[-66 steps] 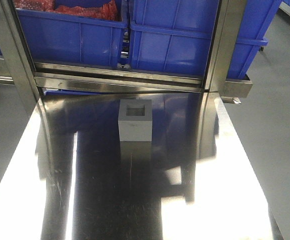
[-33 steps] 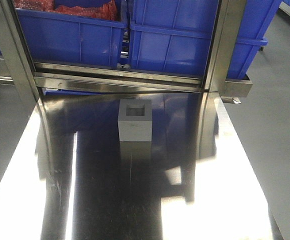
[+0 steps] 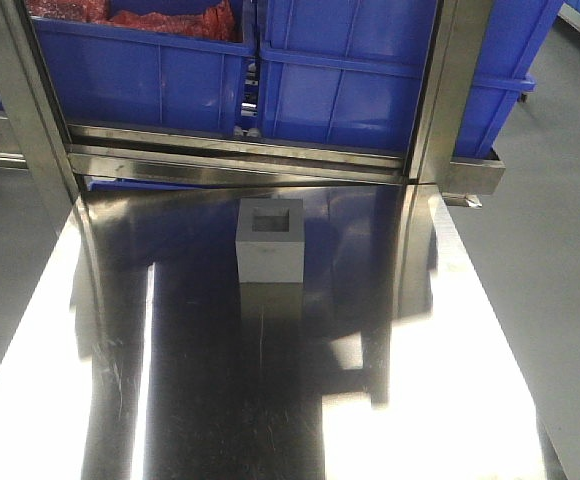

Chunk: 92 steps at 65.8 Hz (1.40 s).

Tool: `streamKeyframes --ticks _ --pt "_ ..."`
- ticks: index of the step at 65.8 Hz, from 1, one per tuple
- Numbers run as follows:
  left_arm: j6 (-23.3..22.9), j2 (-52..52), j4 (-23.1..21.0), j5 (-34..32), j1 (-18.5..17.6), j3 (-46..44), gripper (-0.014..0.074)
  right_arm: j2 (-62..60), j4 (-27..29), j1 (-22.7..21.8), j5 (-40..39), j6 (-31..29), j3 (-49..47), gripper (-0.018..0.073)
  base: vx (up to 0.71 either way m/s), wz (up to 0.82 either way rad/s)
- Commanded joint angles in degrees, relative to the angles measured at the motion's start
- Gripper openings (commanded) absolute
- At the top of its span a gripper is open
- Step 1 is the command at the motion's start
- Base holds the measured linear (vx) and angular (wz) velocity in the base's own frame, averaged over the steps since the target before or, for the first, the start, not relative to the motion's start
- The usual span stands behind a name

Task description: Sort gray base to blue bin

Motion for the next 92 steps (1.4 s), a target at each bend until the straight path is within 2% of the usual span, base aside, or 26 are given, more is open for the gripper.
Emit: streamKeyframes --ticks 1,5,13,16,22,31,40,46,52,63,74,80,92 --pt "-0.2 0.36 0.0 -5.0 -0.28 -1.97 0.0077 1.03 -0.43 -0.15 -4.13 -0.65 0.11 -0.0005 0.0 0.0" --pt "-0.15 0.36 0.0 -5.54 -0.28 -1.97 0.0166 1.03 -0.43 -0.15 -4.13 -0.65 0.11 -0.0005 0.0 0.0" --pt "-0.15 0.36 0.0 -5.59 -0.28 -1.97 0.0438 1.03 -0.43 -0.15 -4.13 -0.65 0.11 -0.0005 0.0 0.0" --pt "-0.4 0.36 0.0 -5.65 -0.28 -1.97 0.0569 1.03 -0.43 -0.15 -4.13 -0.65 0.11 -0.0005 0.0 0.0" --pt "-0.46 0.36 0.0 -6.14 -0.28 -1.97 0.0736 1.03 -0.43 -0.15 -4.13 -0.65 0.11 -0.0005 0.0 0.0" --pt "-0.53 0.42 0.0 -6.82 -0.28 -1.97 0.0722 1.03 -0.43 -0.15 -4.13 -0.65 0.11 -0.0005 0.0 0.0" --pt "-0.12 0.94 -3.49 -9.45 -0.28 -2.35 0.068 1.03 -0.43 -0.15 -4.13 -0.65 0.11 -0.0005 0.0 0.0" --pt "3.28 5.22 -4.78 -9.35 -0.49 -4.62 0.065 1.03 -0.43 -0.15 -4.13 -0.65 0.11 -0.0005 0.0 0.0" --pt "8.54 11.4 -7.0 -9.15 -1.68 -9.13 0.0626 1.03 -0.43 -0.15 -4.13 -0.65 0.11 -0.0005 0.0 0.0" --pt "15.67 26.95 -11.09 -10.83 -6.95 -19.62 0.0596 1.03 -0.43 -0.15 -4.13 -0.65 0.11 -0.0005 0.0 0.0" --pt "15.51 44.17 -11.1 -10.3 -13.92 -31.37 0.0588 1.03 -0.43 -0.15 -4.13 -0.65 0.11 -0.0005 0.0 0.0" --pt "15.06 52.16 -11.17 -7.09 -16.48 -38.1 0.0588 1.03 -0.43 -0.15 -4.13 -0.65 0.11 -0.0005 0.0 0.0" --pt "7.31 67.34 -11.4 4.58 -19.15 -54.25 0.0588 1.03 -0.43 -0.15 -4.13 -0.65 0.11 -0.0005 0.0 0.0"
